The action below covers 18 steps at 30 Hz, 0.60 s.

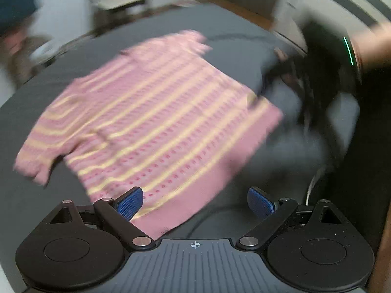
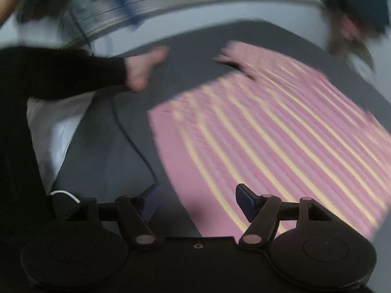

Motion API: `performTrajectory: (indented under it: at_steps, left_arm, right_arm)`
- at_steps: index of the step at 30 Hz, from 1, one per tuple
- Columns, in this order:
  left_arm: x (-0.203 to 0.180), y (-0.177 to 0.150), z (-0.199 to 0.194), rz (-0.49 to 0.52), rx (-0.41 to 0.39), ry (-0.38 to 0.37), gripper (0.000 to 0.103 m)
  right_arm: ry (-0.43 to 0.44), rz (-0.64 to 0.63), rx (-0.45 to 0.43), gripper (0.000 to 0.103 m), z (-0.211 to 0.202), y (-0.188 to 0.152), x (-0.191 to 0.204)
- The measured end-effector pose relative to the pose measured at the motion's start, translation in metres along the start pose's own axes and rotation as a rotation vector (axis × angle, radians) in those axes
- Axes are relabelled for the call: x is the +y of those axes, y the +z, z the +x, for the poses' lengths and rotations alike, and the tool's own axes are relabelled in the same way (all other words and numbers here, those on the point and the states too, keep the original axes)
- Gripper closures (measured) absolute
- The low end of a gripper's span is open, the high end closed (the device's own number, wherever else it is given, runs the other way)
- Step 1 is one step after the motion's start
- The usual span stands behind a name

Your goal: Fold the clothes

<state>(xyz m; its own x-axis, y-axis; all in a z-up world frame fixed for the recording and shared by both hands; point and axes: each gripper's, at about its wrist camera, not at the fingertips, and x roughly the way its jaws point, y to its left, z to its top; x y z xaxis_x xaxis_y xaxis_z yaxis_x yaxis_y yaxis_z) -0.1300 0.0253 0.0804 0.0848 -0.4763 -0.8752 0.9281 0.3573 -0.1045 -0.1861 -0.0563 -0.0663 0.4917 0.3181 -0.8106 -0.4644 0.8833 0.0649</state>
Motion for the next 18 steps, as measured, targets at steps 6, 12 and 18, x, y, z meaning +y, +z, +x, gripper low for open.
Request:
performTrajectory:
  at_steps: [6, 12, 18]
  left_arm:
    - [0.026, -0.019, -0.055, -0.357, -0.265, -0.134, 0.01]
    - [0.039, -0.056, -0.072, -0.457, -0.328, -0.132, 0.01]
    - [0.061, -0.072, -0.054, -0.551, -0.318, -0.144, 0.01]
  right_arm:
    - [-0.167, -0.225, -0.197, 0.044, 0.1, 0.03, 0.078]
    - [-0.296, -0.288, -0.339, 0.052, 0.165, 0.046, 0.118]
    - [-0.414, -0.513, -0.298, 0.071, 0.204, 0.037, 0.14]
